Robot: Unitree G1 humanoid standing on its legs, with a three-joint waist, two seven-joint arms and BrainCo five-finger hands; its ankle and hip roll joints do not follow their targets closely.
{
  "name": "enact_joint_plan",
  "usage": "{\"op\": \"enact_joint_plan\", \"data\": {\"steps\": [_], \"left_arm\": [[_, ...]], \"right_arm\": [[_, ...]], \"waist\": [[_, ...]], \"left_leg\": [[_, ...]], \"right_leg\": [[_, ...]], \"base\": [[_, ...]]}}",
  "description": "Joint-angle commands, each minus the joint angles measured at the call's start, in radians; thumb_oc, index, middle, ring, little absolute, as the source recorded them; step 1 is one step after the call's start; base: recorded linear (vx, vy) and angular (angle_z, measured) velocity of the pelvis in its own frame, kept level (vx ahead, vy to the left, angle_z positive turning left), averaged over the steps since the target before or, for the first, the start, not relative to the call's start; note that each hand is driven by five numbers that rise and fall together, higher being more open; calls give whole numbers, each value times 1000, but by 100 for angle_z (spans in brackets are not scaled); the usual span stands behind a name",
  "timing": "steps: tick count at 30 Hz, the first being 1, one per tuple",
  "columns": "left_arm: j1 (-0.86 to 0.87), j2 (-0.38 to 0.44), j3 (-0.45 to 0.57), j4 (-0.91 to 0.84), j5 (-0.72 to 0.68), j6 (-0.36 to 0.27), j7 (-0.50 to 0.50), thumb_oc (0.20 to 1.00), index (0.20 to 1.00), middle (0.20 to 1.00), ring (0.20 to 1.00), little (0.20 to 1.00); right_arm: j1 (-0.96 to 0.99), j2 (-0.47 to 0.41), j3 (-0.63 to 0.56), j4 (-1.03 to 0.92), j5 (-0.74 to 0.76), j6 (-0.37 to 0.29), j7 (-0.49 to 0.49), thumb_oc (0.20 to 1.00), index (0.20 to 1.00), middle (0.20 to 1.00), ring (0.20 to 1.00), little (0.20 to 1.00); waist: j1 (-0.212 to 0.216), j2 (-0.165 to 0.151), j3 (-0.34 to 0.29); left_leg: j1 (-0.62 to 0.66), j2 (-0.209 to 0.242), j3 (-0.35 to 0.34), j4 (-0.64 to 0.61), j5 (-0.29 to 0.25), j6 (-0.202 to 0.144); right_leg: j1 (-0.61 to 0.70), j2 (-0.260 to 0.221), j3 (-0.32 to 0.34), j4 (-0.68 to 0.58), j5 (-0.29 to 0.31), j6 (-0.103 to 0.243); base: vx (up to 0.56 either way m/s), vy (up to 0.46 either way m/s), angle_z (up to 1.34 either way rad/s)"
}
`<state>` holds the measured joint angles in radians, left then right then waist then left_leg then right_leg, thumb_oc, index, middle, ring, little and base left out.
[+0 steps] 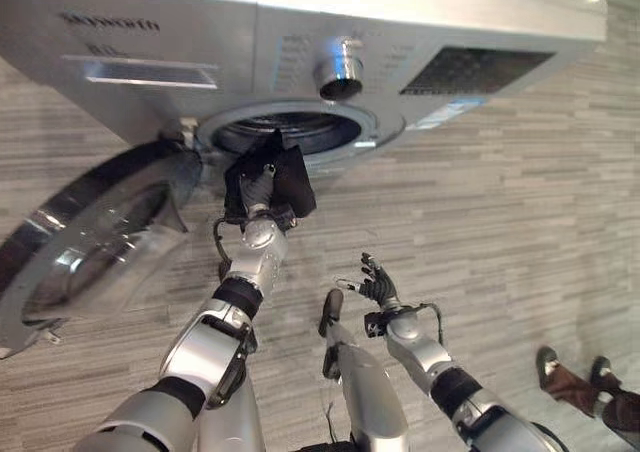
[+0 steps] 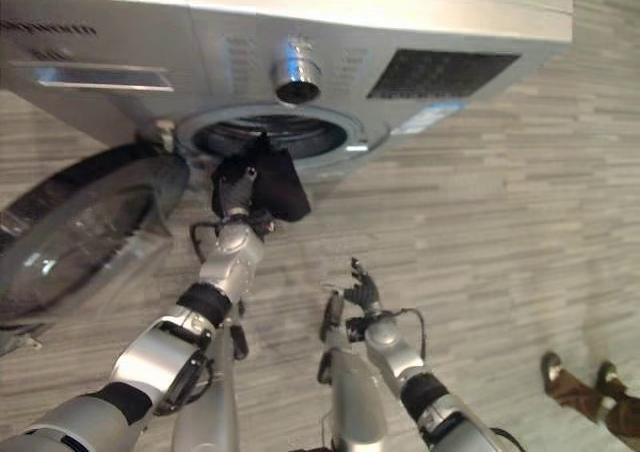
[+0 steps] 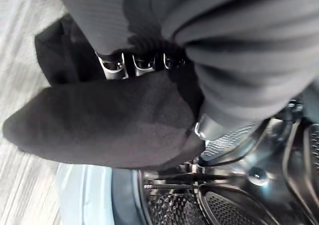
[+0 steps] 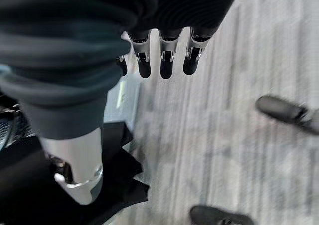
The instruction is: Grab the laundry basket,head to the washer,open it,put in the laundry and shut it.
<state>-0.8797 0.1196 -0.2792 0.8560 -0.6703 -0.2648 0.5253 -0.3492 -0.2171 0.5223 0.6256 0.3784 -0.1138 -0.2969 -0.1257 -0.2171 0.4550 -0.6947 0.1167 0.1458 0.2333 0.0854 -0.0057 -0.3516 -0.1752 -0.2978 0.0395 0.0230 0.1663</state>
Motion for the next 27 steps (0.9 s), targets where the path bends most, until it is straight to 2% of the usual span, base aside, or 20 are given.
{"op": "enact_joint_plan", "data": {"steps": [1,7,10,14,18,20,21,23,25,26,27], "left_arm": [[-103,-5,20,-46,-2,-89,36,200,200,200,200,200],[-280,118,72,-18,-27,-119,76,200,200,200,200,200],[-337,149,74,2,-39,-128,83,200,200,200,200,200],[-464,250,78,52,-76,-146,97,200,200,200,200,200],[-518,277,77,43,-102,-168,105,200,200,200,200,200],[-539,274,80,16,-121,-189,115,200,200,200,200,200],[-541,245,98,-37,-148,-223,134,200,200,200,200,200],[-534,227,108,-76,-150,-241,152,200,200,200,200,200],[-495,152,124,-169,-142,-270,176,200,200,200,200,200],[-493,151,124,-171,-140,-270,178,200,200,200,200,200],[-476,39,119,-259,-132,-299,193,200,200,200,200,200]], "right_arm": [[33,-48,-54,-122,8,-45,-19,1000,1000,1000,1000,1000],[58,-73,-62,-191,25,-80,-13,1000,1000,1000,1000,1000],[63,-81,-66,-206,36,-88,-13,1000,1000,1000,1000,1000],[67,-118,-80,-257,33,-102,-13,1000,1000,1000,1000,1000],[74,-135,-96,-276,32,-107,-15,1000,1000,1000,1000,1000],[70,-142,-110,-286,33,-110,-22,1000,1000,1000,1000,1000],[66,-140,-119,-290,25,-104,-34,1000,1000,1000,1000,1000],[63,-139,-123,-297,21,-101,-41,1000,1000,1000,1000,1000],[59,-135,-130,-296,9,-89,-52,1000,1000,1000,1000,1000],[60,-135,-130,-296,9,-89,-52,1000,1000,1000,1000,1000],[44,-127,-121,-291,-2,-74,-62,1000,1000,1000,1000,1000]], "waist": [[8,-4,-5],[-20,-22,-11],[-30,-25,-15],[-52,-35,-17],[-60,-34,-23],[-60,-30,-25],[-59,-24,-22],[-57,-20,-22],[-51,-11,-21],[-51,-11,-22],[-49,-9,-20]], "left_leg": [[37,76,-39,18,-105,-81],[-65,72,-62,24,-112,-83],[-93,67,-70,23,-113,-82],[-157,60,-90,24,-119,-80],[-201,50,-100,24,-123,-76],[-228,42,-105,29,-127,-73],[-250,33,-106,32,-131,-71],[-263,30,-107,34,-133,-69],[-281,20,-109,27,-134,-67],[-282,20,-109,27,-134,-67],[-295,7,-108,21,-137,-64]], "right_leg": [[-40,-42,63,165,-70,6],[-135,-37,68,184,-81,10],[-161,-35,71,187,-83,12],[-226,-32,82,201,-91,16],[-261,-33,76,205,-91,23],[-286,-35,71,212,-93,27],[-310,-37,67,220,-94,30],[-325,-40,62,226,-94,32],[-346,-41,58,227,-97,36],[-347,-41,58,227,-97,36],[-373,-42,60,229,-98,38]], "base": [[-1,-23,5],[18,-41,6],[29,-39,8],[24,-21,12],[42,-25,5],[56,-9,2],[45,-9,1],[43,-3,3],[37,4,5],[50,36,10],[48,40,14]]}}
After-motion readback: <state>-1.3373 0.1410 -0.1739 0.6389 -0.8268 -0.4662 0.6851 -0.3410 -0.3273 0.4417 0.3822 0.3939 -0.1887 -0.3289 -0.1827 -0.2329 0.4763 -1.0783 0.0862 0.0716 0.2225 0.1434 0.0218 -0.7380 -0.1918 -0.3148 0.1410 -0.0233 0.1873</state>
